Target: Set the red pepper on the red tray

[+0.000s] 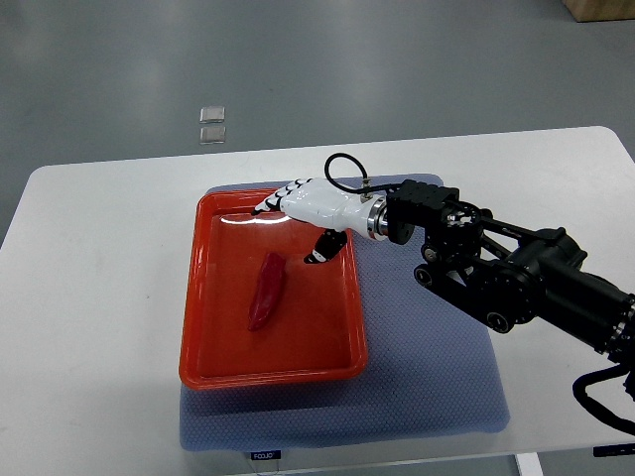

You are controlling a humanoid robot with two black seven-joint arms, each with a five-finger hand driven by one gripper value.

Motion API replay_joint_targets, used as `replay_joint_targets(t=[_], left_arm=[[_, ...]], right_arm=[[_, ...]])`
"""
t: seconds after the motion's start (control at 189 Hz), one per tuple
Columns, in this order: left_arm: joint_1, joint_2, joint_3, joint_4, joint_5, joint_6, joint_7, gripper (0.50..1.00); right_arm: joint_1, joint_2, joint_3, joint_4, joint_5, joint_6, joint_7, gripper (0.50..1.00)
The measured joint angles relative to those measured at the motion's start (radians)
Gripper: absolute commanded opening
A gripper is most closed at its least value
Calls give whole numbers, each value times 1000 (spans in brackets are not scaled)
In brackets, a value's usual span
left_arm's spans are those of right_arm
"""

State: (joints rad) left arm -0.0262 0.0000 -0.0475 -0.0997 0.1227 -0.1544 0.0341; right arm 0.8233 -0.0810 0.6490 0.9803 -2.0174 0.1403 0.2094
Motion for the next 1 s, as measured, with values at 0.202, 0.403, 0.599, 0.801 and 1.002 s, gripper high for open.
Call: replay_joint_targets(t=[0.202, 0.403, 0.599, 0.801, 1.002], left_arm=[[0, 0, 0, 0, 0, 0, 0, 1000], [0, 0, 0, 0, 0, 0, 0, 1000], [0, 0, 0, 0, 0, 0, 0, 1000], [0, 0, 0, 0, 0, 0, 0, 1000], [0, 0, 0, 0, 0, -1, 0, 1000]], right_arm=[[-8, -39, 167, -90, 250, 7, -17, 891], [-30, -42, 257, -289, 639, -13, -22, 889], [-39, -42, 260, -386, 1055, -88, -42, 891], [-60, -42, 260, -399, 1296, -141, -69, 891], [-67, -42, 266, -399, 1401, -168, -65, 915]])
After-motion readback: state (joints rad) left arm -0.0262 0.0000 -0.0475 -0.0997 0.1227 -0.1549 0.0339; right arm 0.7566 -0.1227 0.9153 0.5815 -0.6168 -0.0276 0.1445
